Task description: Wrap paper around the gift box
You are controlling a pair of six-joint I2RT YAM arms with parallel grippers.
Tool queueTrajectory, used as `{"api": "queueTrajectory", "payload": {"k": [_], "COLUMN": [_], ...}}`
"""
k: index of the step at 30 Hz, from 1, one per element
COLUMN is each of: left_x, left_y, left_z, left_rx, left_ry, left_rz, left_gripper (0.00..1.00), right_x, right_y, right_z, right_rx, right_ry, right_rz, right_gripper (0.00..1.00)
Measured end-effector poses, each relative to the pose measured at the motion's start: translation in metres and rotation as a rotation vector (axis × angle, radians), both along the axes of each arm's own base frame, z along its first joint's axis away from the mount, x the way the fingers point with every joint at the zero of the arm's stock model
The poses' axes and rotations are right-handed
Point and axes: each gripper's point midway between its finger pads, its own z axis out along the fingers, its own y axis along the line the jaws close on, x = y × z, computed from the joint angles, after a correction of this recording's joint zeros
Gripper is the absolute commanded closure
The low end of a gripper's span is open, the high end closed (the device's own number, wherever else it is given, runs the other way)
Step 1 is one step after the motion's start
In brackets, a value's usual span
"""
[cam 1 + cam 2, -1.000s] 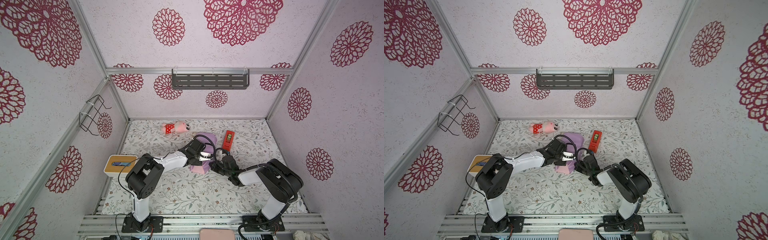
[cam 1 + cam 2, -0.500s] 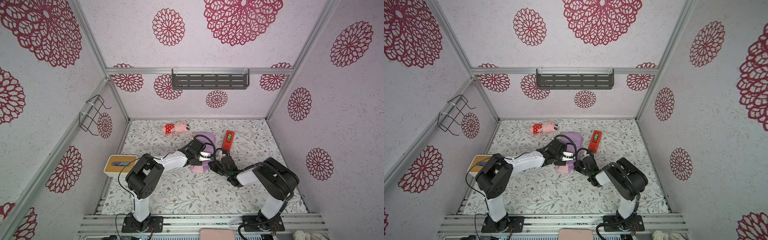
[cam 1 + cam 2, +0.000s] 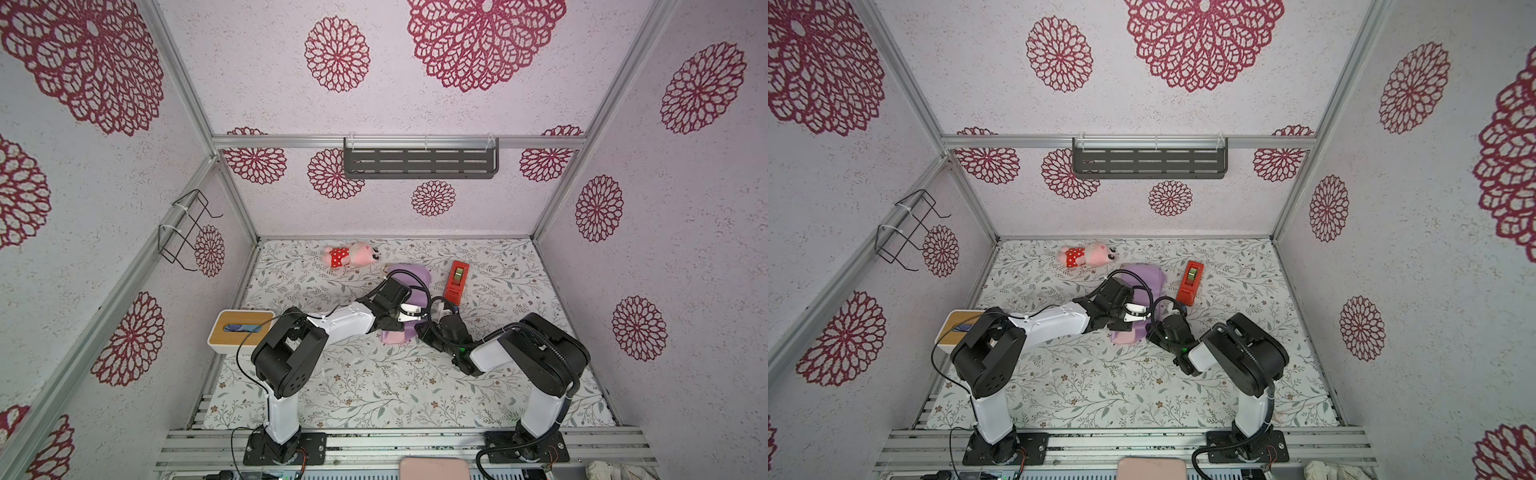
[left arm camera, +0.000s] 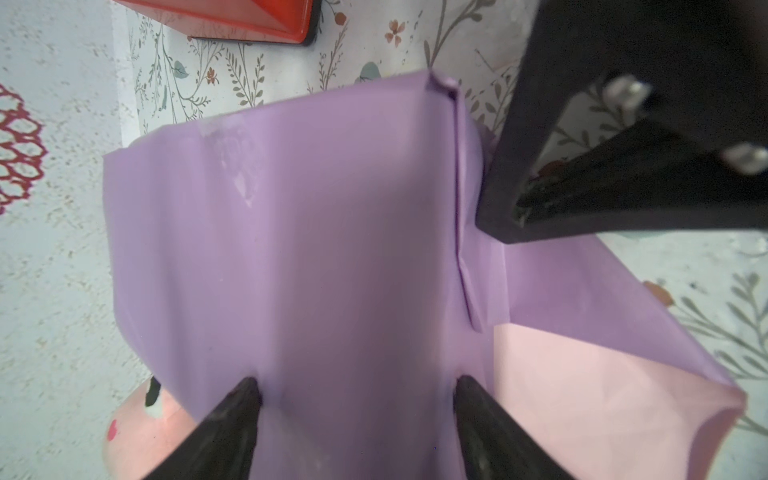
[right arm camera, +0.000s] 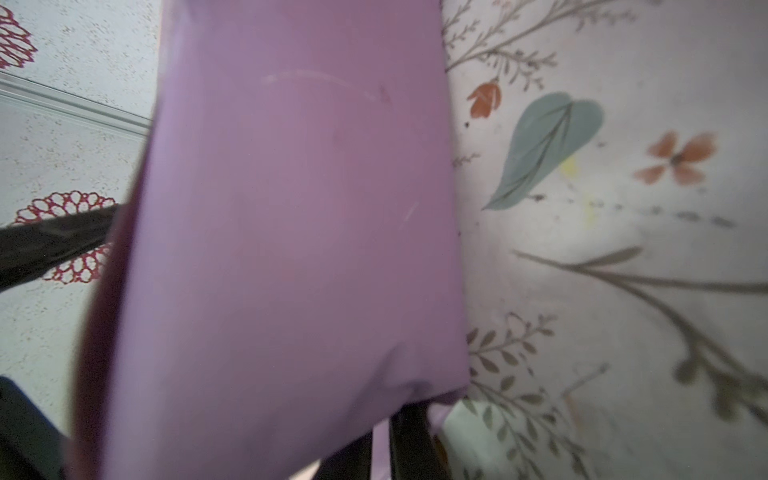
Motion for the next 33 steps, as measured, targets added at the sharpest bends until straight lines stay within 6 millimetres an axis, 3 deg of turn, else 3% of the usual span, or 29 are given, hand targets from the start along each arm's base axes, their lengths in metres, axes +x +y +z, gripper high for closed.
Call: {"api": "queueTrajectory", "payload": {"k": [14,33], "left_x": [0.000,0.000], "left_y": [0.000,0.000], "left_z": [0.000,0.000], "left_rx": [0.000,-0.005], "left_ry": [0.000,0.002], "left_rz": [0.004,0.013], "left_gripper": [0.24,0.24], "right_x": [-0.004,-0.028], "right_y": [0.002,0.024], "right_z": [-0.001,-0.003], "right_rx": [0.068,0.166], "right_ry": [0.027,0.115], "right_rz": [-0.073,-0.089], "right_gripper": [0.87,0.91]}}
